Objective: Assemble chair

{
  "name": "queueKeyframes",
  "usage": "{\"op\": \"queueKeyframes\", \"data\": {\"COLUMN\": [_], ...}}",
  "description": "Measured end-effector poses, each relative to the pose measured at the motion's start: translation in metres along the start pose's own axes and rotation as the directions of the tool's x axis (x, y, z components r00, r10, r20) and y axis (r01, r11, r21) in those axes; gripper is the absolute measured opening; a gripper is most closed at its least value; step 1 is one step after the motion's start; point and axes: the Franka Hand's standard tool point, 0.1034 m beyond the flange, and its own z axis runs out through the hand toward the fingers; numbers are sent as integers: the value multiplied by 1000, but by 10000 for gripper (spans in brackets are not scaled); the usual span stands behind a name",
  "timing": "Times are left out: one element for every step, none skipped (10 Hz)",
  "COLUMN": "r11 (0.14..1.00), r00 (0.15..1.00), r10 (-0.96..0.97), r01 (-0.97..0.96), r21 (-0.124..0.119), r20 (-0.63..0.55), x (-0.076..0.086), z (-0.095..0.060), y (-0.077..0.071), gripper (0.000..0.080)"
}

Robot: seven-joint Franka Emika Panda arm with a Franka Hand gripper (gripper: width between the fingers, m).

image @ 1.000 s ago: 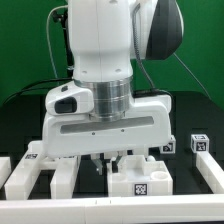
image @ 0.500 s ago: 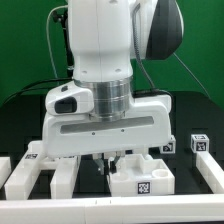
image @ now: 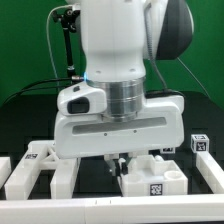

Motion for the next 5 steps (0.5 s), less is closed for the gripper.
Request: {"op": "queueKeyframes", "data": {"r11": [1000,1000,1000,999,999], "r00": [1000,1000,1000,999,999], "r10": [14,23,27,38,44], "r01": [-14,-23,-27,-38,-44], "r21": [-1,-1,-1,1,2], "r20": [-6,-12,-17,-19,-21], "x": [6,13,19,23,26], "z": [0,-1,-2,-2,-3], "y": [-11,-20,-26,-28,-31], "gripper": [29,29,29,29,29]}}
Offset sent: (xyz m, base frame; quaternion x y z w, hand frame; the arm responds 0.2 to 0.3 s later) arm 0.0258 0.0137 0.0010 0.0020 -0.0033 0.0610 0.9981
